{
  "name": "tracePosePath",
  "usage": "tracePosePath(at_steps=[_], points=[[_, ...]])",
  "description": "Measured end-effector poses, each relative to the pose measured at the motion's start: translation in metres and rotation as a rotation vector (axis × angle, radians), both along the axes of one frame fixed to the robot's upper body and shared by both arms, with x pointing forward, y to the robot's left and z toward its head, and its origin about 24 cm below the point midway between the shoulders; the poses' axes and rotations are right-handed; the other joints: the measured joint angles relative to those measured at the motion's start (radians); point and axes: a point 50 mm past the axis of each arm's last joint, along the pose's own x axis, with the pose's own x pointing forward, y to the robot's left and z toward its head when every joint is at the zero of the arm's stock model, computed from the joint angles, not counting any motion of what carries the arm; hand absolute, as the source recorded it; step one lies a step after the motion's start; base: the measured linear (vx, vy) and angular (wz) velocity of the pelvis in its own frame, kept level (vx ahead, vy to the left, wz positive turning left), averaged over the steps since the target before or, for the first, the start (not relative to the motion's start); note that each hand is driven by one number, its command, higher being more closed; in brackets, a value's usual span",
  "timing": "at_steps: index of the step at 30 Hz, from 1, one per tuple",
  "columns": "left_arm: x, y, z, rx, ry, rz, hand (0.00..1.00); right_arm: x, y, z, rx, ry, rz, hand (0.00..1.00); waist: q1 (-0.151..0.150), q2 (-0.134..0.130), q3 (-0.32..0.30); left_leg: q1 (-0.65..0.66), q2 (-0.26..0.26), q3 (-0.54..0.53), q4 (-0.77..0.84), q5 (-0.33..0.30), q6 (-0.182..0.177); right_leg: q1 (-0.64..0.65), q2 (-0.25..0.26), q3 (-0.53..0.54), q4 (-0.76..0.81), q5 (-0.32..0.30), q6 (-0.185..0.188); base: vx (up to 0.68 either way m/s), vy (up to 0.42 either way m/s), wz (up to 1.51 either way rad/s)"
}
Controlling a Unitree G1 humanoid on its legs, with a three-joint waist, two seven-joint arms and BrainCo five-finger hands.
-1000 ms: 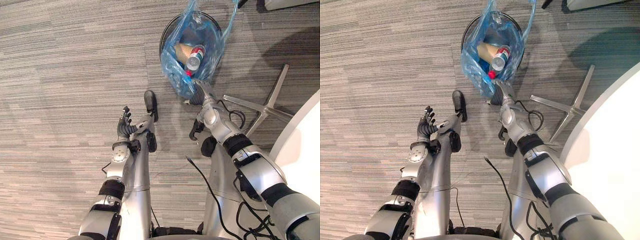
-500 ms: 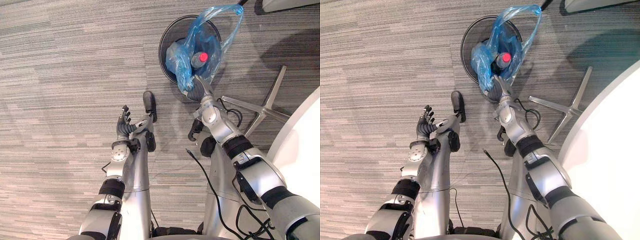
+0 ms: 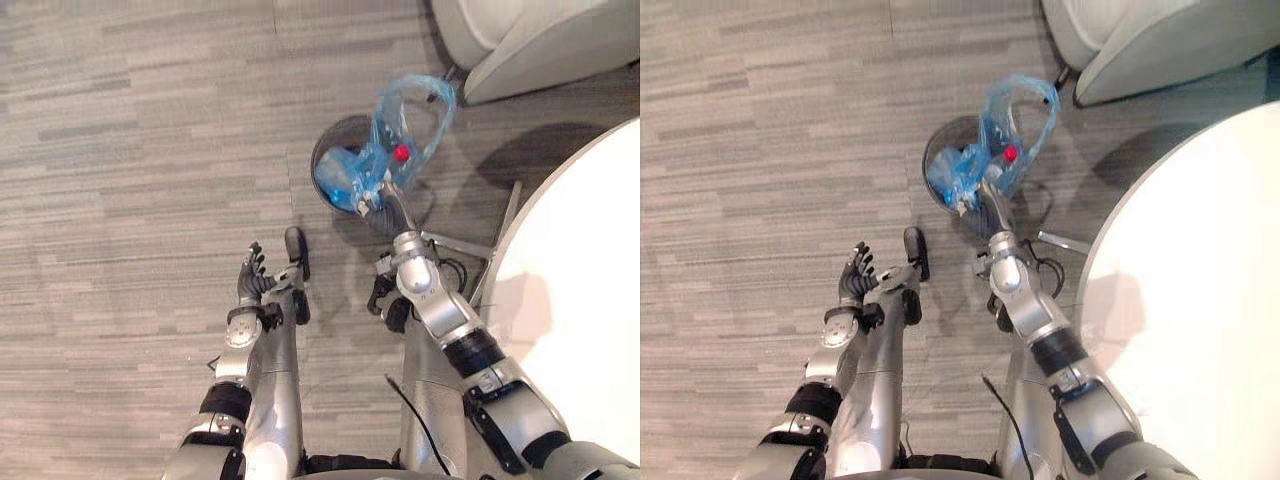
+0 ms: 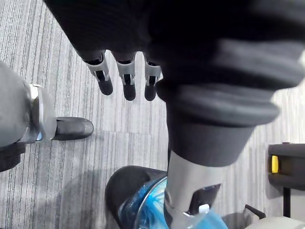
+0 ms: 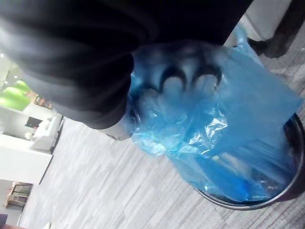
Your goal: Gather rubbish on tea table into small bin, then transfer packed bag to large trash can.
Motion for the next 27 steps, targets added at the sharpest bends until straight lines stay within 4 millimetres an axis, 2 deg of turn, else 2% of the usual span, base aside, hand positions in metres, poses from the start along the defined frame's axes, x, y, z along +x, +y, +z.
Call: tracePosePath(at_steps=[5,9,14,18,22,27], points=[[-0.017,0.001,-0.016,0.014,0.057,-0.024,0.0,-0.019,0.008,-0.016,0.05,0.054,0.055,1.0,0.001,-0.024,-0.02,0.173,-0.016,0.01,-0.075,-0.005,-0.002,0.174,0.002,-0.001,-0.086,0.007,0.017,0.08,-0.009,0.0],[-0.04,0.005,-0.035,0.04,0.137,-0.038,0.0,-0.035,0.005,-0.037,0.102,0.141,0.073,1.0,0.0,-0.041,-0.101,0.287,-0.028,0.024,-0.177,0.001,-0.017,0.274,0.013,0.002,-0.175,0.021,0.036,0.08,-0.011,-0.05],[-0.069,0.006,-0.057,0.077,0.238,-0.099,0.0,-0.049,-0.003,-0.059,0.154,0.245,0.08,1.0,-0.008,-0.042,-0.202,0.436,-0.043,0.032,-0.353,0.05,-0.03,0.403,0.046,0.004,-0.333,0.069,0.045,0.15,-0.008,-0.11],[-0.08,0.011,-0.063,0.086,0.272,-0.107,0.0,-0.049,-0.014,-0.066,0.166,0.28,0.062,1.0,-0.03,-0.04,-0.245,0.514,-0.053,0.031,-0.423,0.078,-0.023,0.49,0.06,-0.004,-0.421,0.093,0.054,0.16,0.012,-0.01],[-0.086,0.012,-0.058,0.104,0.247,-0.141,0.0,-0.058,-0.029,-0.081,0.192,0.353,0.041,1.0,-0.031,-0.027,-0.301,0.611,-0.062,0.029,-0.484,0.08,-0.024,0.607,0.078,-0.005,-0.526,0.118,0.066,0.15,0.011,-0.04],[-0.086,0.012,-0.041,0.115,0.164,-0.166,0.0,-0.062,-0.03,-0.086,0.249,0.414,0.096,1.0,-0.031,-0.01,-0.351,0.668,-0.066,0.029,-0.517,0.082,-0.028,0.661,0.082,-0.005,-0.56,0.122,0.069,0.05,0.01,-0.01]])
